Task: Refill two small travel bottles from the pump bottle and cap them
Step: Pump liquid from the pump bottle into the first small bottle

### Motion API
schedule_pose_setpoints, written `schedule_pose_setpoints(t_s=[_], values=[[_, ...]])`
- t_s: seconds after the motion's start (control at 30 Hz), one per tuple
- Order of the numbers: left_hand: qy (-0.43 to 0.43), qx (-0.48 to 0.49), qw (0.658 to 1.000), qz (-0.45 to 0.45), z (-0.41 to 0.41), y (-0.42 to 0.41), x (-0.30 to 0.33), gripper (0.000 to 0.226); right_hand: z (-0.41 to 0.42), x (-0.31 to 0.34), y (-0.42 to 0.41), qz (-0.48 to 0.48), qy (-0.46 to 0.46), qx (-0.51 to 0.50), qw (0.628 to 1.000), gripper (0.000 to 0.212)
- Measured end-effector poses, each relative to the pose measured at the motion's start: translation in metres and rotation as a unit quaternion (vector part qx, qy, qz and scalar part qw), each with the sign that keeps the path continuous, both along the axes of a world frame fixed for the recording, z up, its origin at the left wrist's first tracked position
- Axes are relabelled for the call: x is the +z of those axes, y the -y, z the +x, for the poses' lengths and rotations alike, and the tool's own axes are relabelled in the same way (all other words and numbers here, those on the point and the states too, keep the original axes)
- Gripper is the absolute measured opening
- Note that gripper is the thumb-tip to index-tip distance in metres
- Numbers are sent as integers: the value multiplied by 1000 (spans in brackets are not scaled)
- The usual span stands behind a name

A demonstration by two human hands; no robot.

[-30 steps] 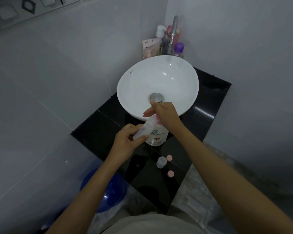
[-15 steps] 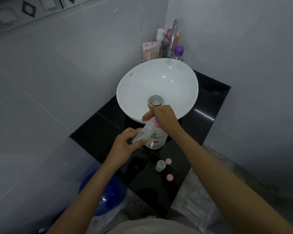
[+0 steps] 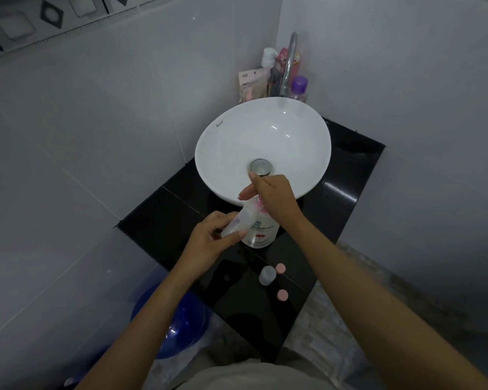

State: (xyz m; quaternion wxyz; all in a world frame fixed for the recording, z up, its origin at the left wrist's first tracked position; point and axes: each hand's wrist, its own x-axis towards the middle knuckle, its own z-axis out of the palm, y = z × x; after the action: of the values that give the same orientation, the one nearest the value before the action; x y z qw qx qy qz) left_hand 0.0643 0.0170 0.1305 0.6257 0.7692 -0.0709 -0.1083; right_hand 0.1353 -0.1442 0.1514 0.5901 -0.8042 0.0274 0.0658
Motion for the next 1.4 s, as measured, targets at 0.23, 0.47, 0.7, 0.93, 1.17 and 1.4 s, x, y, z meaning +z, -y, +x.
schedule_pose_setpoints(t_s=[0.23,0.47,0.7,0.93,1.17,1.4], values=[[18,8,1000,-8,2,1,9,36,6,14,2,62,23,-7,998,42],[9,2,1000,-5,3,-1,7,42,0,4,2,34,16,-14,999,44],[2,12,1000,-5,0,-1,5,41,1,4,5,-3,16,8,1000,39],[-1,12,1000,-18,2,0,8,42,-4,9,2,38,22,-16,999,42],[-14,4,1000,-8,1,-1,5,38,-5,3,3,5,26,-5,1000,38],[-6,8,1000,-22,3,0,9,44,-3,8,0,43,42,-28,998,39]])
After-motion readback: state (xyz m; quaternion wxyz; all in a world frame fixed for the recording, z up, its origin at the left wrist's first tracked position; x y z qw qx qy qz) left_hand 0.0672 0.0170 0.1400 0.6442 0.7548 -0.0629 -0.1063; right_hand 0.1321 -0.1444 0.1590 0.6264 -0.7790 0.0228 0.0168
